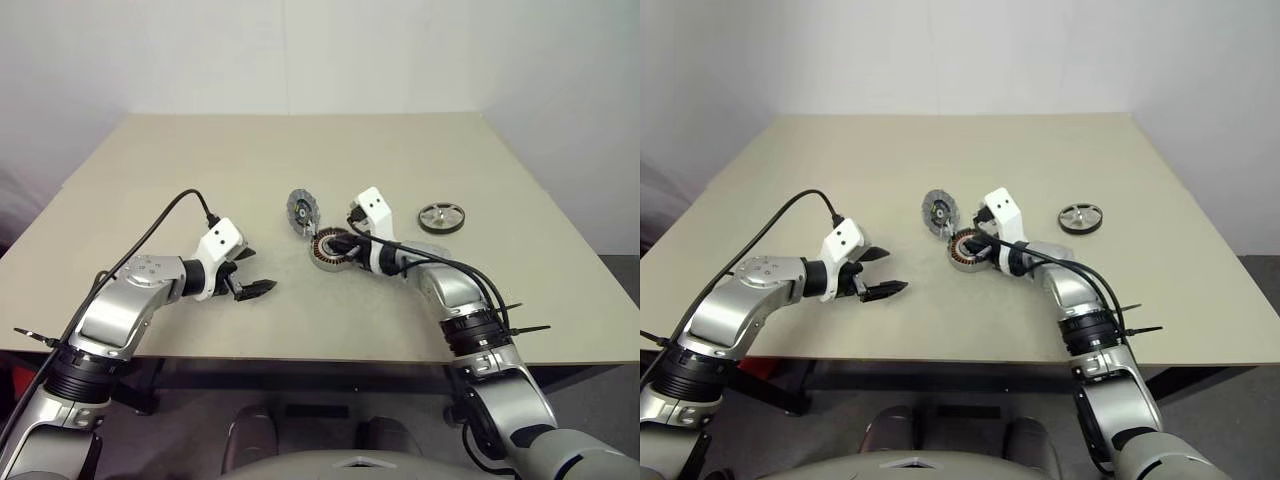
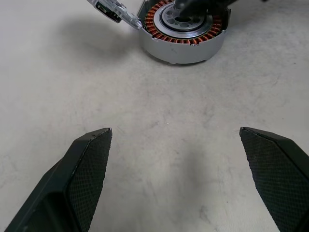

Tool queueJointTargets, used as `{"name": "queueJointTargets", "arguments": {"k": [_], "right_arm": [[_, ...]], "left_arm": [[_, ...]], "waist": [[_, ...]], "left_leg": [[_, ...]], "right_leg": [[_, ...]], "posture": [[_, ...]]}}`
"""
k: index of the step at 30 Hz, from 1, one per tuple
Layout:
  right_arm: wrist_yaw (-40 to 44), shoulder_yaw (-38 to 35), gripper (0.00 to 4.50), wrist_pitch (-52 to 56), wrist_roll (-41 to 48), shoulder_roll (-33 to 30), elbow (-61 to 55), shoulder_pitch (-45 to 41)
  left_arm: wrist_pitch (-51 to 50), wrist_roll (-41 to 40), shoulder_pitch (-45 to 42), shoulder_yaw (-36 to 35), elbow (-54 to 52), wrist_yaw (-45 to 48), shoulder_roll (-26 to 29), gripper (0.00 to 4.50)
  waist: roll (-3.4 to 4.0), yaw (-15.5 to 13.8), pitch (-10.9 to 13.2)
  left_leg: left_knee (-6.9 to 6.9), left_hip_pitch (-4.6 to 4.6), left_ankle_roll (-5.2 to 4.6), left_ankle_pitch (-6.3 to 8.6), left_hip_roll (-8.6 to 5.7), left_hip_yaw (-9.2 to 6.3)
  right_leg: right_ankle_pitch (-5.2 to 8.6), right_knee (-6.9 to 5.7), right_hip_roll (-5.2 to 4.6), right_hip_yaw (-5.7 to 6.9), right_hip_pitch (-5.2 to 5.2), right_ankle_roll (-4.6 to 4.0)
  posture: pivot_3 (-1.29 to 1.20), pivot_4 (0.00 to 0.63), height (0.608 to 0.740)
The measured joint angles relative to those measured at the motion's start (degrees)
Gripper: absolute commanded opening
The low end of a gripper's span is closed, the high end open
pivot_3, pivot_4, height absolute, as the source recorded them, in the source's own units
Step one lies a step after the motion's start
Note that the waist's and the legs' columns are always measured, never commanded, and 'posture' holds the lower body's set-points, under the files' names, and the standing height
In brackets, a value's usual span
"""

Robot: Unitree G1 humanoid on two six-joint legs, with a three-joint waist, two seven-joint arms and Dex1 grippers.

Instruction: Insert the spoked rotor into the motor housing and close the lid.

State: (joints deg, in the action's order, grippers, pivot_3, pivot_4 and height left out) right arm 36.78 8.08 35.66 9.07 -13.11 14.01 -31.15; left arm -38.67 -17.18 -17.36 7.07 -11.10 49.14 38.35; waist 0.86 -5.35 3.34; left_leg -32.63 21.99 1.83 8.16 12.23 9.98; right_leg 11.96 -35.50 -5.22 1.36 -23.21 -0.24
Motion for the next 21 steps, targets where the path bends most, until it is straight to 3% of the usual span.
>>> {"name": "queueJointTargets", "arguments": {"k": [6,17,21], "right_arm": [[-0.4,-0.1,0.67,-3.5,-0.1,0.4,3.3,-0.1],[1.8,1.2,4.34,-5.5,-0.1,-0.2,3.1,0.4],[1.7,1.0,4.47,-6.0,0.3,-0.2,3.0,0.6]], "left_arm": [[0.1,0.4,0.0,0.0,0.0,0.0,0.0,4.50],[0.1,0.7,0.0,0.0,0.0,0.1,0.0,4.50],[0.1,0.7,0.0,0.0,0.0,0.0,0.0,4.50]], "waist": [[-0.14,0.0,-0.1],[-0.30,0.0,-0.2],[-0.30,0.0,-0.2]], "left_leg": [[0.01,-0.30,0.00,0.00,-0.01,0.00],[-0.01,-0.43,0.00,0.01,-0.02,-0.03],[0.00,-0.41,0.00,0.00,-0.03,-0.04]], "right_leg": [[0.01,0.00,0.00,-0.01,0.27,0.02],[0.03,0.10,0.00,-0.03,0.39,0.04],[0.03,0.10,0.00,-0.04,0.36,0.04]], "posture": [[0.00,0.000,0.740],[0.00,0.000,0.740],[0.00,0.000,0.740]]}}
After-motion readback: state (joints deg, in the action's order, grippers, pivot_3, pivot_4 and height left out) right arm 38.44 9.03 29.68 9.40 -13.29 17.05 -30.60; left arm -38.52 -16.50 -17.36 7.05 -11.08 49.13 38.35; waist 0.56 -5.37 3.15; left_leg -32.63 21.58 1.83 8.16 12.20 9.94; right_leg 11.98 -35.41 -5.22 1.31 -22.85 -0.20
